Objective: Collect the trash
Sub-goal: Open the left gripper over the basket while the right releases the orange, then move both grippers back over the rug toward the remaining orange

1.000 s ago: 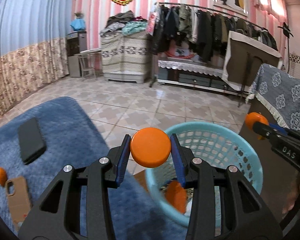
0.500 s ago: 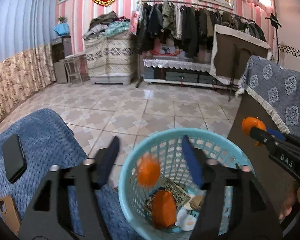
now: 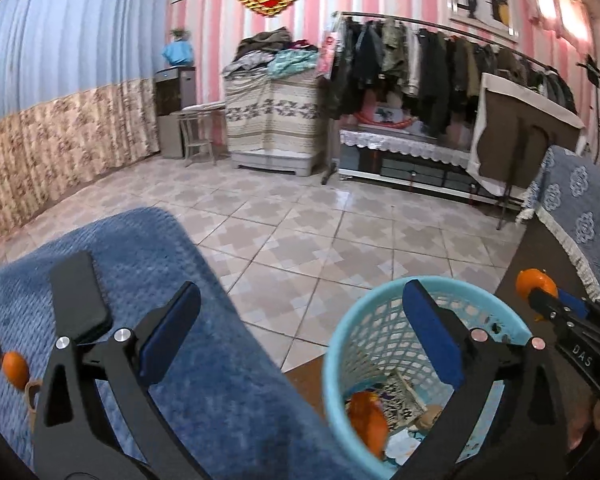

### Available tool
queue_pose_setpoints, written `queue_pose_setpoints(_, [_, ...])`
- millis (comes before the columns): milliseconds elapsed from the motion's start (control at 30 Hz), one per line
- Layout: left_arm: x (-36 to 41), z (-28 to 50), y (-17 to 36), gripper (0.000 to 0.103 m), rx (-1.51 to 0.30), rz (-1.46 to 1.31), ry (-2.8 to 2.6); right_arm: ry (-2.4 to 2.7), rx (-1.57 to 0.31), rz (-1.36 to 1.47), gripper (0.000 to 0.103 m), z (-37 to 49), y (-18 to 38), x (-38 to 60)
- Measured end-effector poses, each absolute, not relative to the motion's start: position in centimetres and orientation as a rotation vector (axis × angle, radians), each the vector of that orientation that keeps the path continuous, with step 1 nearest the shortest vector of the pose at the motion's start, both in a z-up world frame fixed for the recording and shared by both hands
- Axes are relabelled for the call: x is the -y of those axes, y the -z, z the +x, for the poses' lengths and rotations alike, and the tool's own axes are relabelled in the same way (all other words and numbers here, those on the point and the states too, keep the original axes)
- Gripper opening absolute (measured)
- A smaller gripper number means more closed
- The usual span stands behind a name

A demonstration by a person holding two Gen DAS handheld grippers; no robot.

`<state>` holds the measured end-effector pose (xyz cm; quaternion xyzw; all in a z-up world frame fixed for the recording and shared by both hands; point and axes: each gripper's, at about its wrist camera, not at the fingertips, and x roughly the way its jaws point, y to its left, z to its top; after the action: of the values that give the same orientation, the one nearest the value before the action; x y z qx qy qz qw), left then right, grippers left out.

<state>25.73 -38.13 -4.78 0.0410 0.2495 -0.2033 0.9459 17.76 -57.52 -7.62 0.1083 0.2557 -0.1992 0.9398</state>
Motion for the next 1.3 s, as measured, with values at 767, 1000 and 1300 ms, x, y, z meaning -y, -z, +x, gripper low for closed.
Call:
queue_pose_setpoints(767, [33.7,23.5,3.4,0.098,-0.444,0.089,0.348,0.409,-0.490,0.130,0.096,18.5,6.4,54.8])
queue_pose_setpoints(1000, [31.3,22.8,3.2,0.098,-0.446,0.081,0.318,0.418,-0.503,0.088,0.097,18.9,6.3,53.9])
queue_pose_setpoints(1300, [26.6,22.8,2.9,0.098,-0.457,0.053,0.237,0.398,-0.506,0.054,0.098,19.3,6.2,52.3])
